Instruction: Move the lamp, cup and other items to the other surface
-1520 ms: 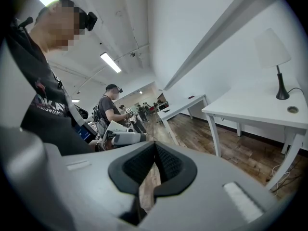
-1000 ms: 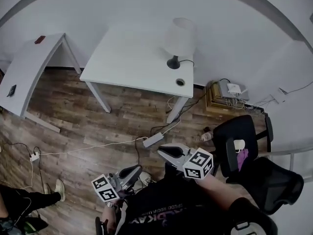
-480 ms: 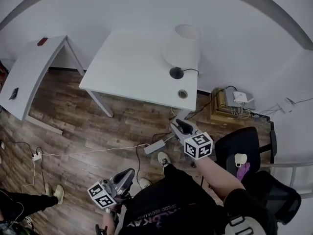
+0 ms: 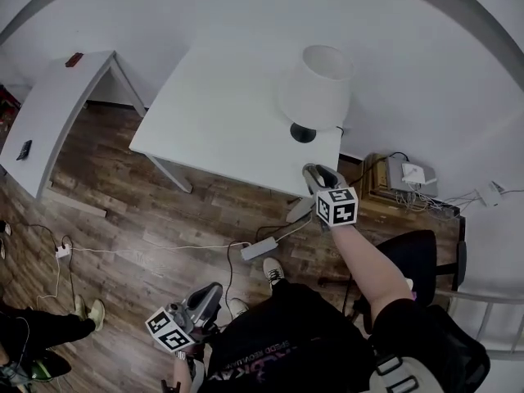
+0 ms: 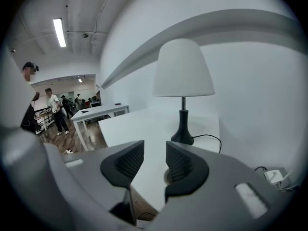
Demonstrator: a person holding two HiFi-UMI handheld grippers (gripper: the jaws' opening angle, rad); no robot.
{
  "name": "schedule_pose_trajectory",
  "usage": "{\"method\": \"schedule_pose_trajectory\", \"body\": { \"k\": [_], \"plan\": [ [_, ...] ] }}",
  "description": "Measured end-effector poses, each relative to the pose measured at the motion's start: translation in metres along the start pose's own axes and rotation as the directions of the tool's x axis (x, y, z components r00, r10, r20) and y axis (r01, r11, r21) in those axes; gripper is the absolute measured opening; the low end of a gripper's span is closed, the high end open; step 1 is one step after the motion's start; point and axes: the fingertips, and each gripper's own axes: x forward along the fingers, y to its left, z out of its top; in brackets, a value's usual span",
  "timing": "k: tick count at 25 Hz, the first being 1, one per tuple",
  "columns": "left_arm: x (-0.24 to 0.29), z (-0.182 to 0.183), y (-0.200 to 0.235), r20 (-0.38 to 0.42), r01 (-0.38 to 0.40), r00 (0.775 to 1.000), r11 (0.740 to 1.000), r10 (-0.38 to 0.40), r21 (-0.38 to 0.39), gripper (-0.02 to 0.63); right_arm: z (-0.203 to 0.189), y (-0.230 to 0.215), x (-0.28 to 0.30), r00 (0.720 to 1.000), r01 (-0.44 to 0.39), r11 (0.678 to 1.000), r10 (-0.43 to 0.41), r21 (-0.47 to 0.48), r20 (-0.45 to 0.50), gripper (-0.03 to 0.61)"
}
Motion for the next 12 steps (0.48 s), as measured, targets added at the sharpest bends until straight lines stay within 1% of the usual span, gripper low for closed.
{"method": "schedule_pose_trajectory", "body": {
  "k": [5,12],
  "plan": [
    [0.016,0.003,0.010,0.010,-0.057,0.998,0.998,0.057,-0.018,-0.005,0.016,-0.042,0.057,0.999,0.046,0.999,-0.046,0.009,0.000,0.149],
    [0.025,0.006,0.022,0.015,-0.145,0.989,0.988,0.146,-0.043,-0.005,0.029,-0.078,0.112,0.996,0.087,0.996,-0.087,0.013,0.018,0.158]
  ]
}}
